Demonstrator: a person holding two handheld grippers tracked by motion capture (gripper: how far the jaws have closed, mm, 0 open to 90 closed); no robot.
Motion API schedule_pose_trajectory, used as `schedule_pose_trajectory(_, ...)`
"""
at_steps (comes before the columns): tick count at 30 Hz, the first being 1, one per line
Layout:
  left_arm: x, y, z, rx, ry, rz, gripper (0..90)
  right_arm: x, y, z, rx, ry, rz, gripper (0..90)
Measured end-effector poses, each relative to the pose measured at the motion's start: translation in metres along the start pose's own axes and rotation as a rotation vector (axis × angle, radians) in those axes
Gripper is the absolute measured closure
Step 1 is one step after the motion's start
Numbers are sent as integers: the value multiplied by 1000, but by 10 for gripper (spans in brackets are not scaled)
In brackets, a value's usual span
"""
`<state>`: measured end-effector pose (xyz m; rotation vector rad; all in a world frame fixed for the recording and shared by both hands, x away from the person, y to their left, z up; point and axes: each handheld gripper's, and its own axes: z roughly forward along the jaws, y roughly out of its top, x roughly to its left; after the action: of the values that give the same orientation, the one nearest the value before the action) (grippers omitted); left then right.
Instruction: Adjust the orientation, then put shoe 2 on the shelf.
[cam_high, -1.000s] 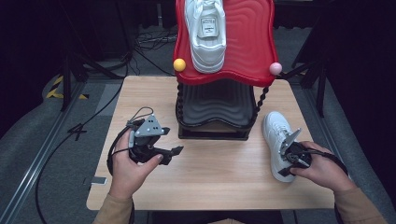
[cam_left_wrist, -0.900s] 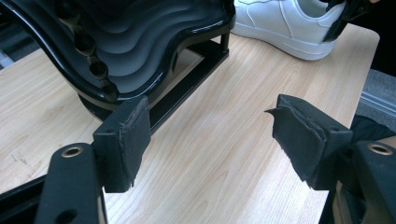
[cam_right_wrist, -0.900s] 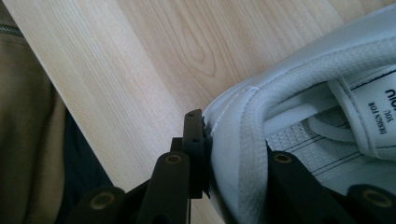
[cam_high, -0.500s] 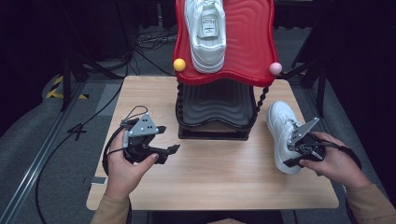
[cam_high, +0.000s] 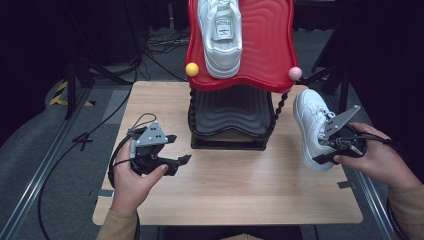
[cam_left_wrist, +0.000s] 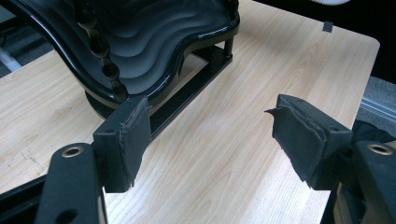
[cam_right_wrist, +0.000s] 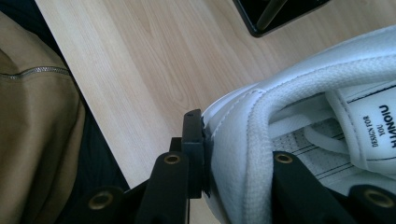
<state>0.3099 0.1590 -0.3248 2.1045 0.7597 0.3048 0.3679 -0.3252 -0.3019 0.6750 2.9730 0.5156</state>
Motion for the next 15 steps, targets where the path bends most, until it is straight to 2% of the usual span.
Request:
schedule_pose_trajectory(5,1,-1,-4,-7,17,1,285,-4,7,-11,-9,-1,-14,771)
schedule_pose_trajectory(15,1,-2,-5,-8,9,-3,284,-6,25,-42,-26,-29,-27,767)
